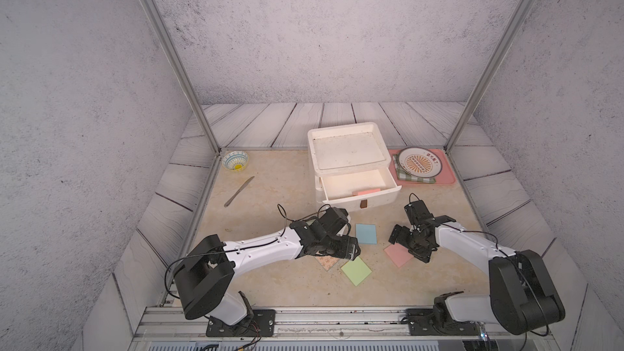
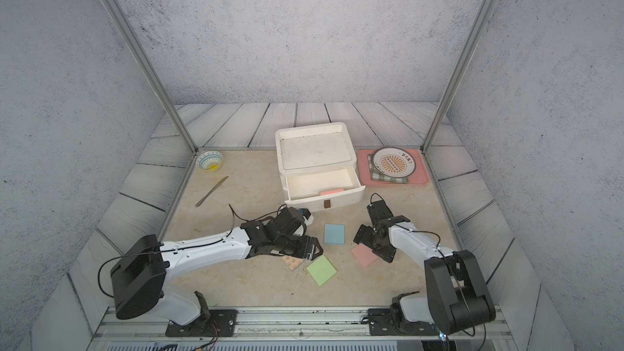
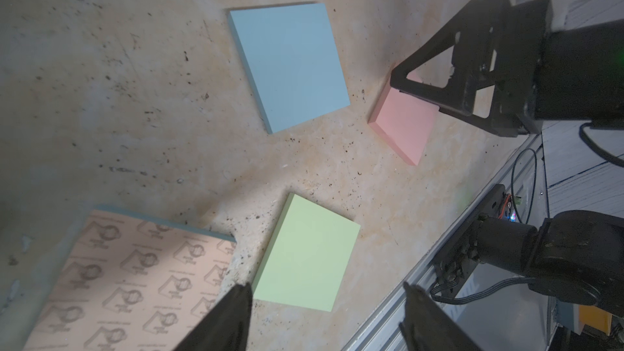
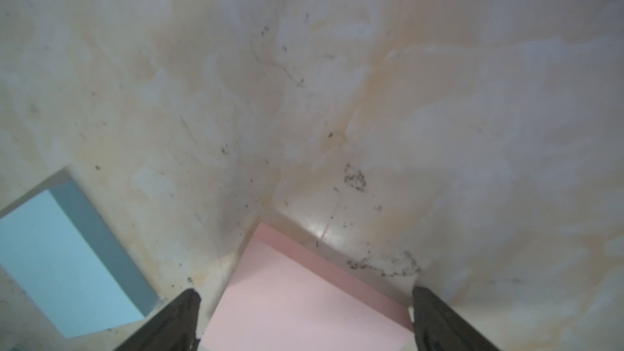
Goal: Please put the sticky notes in the drawer by color
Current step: Pick up the sticky notes from the center of the board.
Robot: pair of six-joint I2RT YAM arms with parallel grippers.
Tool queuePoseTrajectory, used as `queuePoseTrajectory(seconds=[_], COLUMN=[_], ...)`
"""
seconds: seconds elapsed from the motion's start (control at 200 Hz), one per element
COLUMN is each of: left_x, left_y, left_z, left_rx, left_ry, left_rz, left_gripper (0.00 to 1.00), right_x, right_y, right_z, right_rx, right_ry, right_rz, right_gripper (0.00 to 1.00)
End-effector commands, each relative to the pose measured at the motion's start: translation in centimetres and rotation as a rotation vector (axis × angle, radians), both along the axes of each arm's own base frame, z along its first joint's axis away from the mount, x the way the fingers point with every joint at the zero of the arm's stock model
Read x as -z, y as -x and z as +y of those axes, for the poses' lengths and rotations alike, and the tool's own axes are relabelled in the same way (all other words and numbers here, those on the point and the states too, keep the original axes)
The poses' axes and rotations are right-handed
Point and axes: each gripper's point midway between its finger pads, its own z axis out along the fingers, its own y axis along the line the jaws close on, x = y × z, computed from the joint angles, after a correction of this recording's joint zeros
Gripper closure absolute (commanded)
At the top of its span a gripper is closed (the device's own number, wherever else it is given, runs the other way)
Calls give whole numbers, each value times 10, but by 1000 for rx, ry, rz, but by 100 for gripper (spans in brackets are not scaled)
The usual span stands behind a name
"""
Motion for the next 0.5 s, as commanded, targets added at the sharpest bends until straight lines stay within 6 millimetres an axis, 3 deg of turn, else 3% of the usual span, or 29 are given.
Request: queuePoseTrajectory(seconds=[0.0,0.205,0.355,0.495], left_x=[-1,-4,-4,-5], left_y=[3,-1,1,3], left_z=[-2,4,-3,0], left_rx=[12,0,22,22], left_ry=[0,-10,8,11], left_rz=[5,-27,-8,-11], left_gripper=[25,25,25,25], right_x=[-7,-29,-21,-7], right_y=[-11,23,33,27], right_z=[-5,-3,-4,2], right_rx=[-30,-83,-32,30], right_ry=[81,193,179,134], right_rz=[-2,-4,-26,-67], right_gripper=[1,1,1,1])
